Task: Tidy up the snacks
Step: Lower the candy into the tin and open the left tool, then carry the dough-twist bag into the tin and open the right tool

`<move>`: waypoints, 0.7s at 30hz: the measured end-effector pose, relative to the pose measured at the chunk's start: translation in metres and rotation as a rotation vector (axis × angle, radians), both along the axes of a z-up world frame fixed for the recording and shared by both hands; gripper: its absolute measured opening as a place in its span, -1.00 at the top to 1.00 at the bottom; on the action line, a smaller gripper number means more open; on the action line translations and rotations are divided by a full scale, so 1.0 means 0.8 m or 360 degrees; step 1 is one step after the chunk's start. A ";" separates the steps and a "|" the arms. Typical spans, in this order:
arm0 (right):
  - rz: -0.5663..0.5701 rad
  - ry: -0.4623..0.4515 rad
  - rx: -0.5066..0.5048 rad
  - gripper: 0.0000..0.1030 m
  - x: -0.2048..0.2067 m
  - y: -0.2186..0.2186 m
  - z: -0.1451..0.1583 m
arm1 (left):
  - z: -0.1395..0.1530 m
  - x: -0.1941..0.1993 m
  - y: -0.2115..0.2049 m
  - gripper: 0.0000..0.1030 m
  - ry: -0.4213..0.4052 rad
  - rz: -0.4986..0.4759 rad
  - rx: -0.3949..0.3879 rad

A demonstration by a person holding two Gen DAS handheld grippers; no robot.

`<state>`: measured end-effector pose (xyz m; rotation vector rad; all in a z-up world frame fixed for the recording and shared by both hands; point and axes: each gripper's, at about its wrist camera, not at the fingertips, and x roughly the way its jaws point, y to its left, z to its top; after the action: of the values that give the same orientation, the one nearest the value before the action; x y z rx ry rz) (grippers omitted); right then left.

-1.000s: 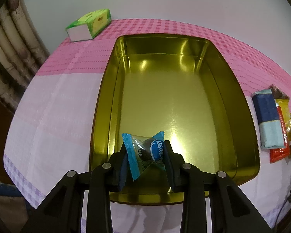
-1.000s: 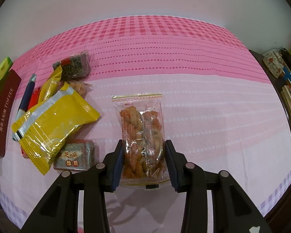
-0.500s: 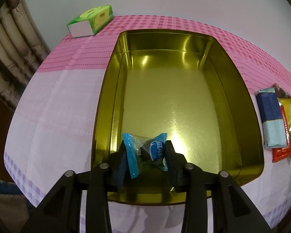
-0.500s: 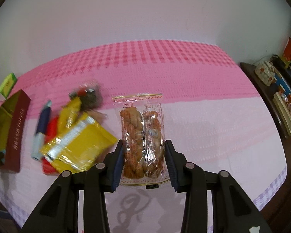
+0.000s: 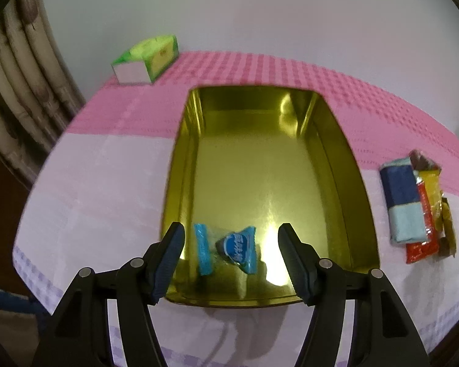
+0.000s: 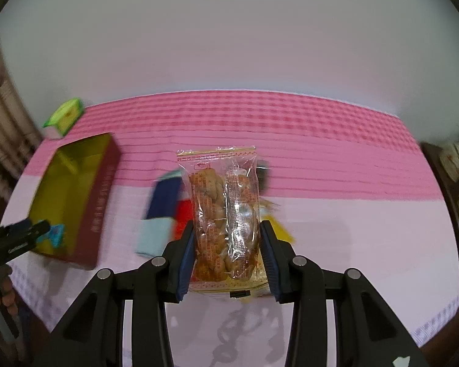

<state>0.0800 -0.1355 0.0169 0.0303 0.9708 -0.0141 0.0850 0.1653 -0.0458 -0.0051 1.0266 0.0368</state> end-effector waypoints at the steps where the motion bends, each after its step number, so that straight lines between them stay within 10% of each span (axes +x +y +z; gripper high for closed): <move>1: 0.0030 -0.0002 0.0009 0.29 0.002 0.014 0.001 | 0.007 -0.003 0.000 -0.24 -0.0033 -0.0004 0.0031; 21: 0.0514 0.0122 0.0043 0.28 0.039 0.230 -0.034 | 0.039 -0.026 0.111 -0.49 -0.0110 0.0335 0.0087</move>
<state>0.1109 0.0487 -0.0106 -0.1028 1.0437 0.2969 0.0644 0.2538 -0.0144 -0.0638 0.9526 0.2547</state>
